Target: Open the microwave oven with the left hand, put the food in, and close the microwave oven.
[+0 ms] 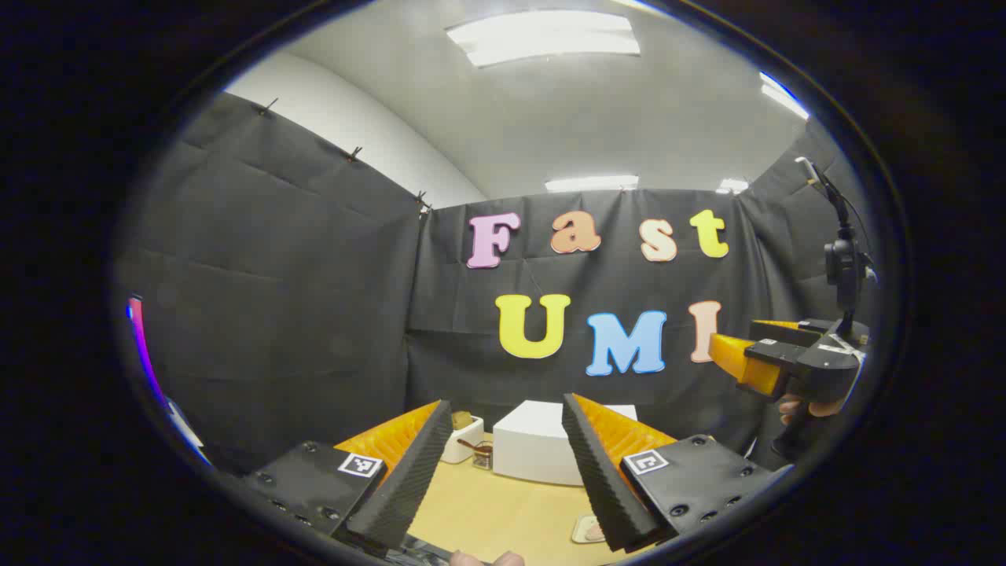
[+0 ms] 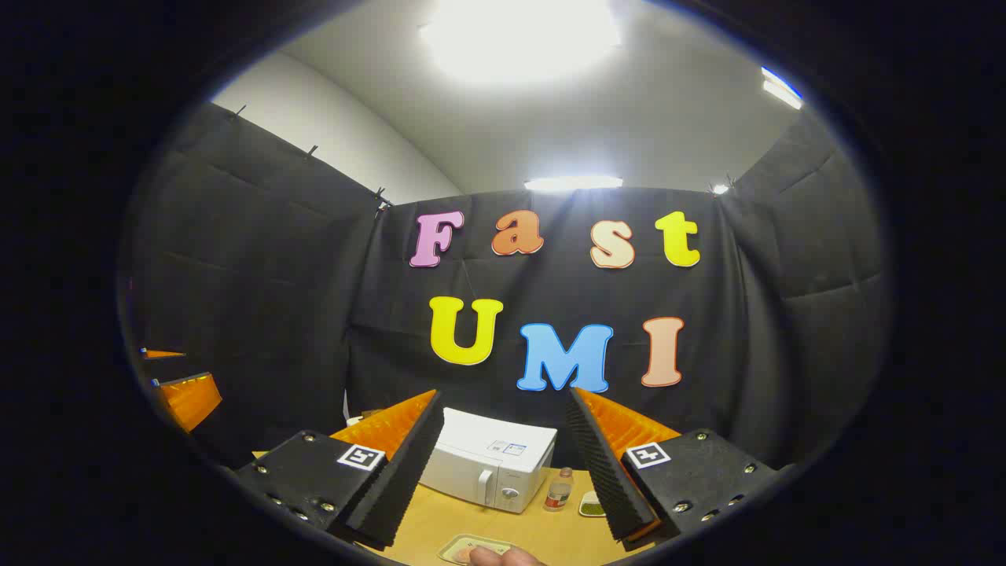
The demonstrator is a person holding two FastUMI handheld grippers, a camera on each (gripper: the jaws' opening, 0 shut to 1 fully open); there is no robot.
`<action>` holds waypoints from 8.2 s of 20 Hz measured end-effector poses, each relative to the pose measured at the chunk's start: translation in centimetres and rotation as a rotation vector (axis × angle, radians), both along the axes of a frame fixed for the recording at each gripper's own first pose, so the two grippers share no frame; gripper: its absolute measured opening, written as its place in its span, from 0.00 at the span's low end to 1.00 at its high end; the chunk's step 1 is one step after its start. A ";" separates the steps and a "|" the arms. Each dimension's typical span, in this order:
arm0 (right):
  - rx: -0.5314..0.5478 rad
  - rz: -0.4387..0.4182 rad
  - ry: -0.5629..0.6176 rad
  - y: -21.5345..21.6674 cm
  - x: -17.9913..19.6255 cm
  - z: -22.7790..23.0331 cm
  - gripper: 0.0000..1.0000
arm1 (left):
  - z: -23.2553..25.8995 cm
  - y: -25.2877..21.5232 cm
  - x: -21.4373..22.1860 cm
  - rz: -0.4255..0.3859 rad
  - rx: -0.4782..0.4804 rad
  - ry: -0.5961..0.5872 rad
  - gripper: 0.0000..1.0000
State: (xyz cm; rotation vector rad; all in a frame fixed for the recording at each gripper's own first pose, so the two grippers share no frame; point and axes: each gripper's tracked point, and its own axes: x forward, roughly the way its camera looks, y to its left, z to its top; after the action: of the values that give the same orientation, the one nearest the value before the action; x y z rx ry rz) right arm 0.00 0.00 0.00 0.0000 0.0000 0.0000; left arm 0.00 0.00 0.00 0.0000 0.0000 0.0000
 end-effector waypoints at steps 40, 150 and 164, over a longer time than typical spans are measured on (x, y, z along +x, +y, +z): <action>0.089 -0.414 0.441 -12.8 7.5 -14.8 0.96 | -30.0 -24.3 30.9 -0.496 0.038 0.253 0.96; 0.181 -0.095 1.227 7.3 3.1 -55.7 0.60 | -42.4 11.2 -3.4 0.158 -0.177 0.845 0.80; 0.513 -0.175 0.997 13.0 10.2 -43.6 0.60 | -37.7 16.2 -1.5 -0.094 -0.091 0.632 0.80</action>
State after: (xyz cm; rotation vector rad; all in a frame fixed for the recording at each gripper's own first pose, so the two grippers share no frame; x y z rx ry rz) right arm 10.15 13.04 -43.58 0.5128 0.9968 -0.1751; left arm -1.54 16.21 -37.74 -0.0906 0.6323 -0.0944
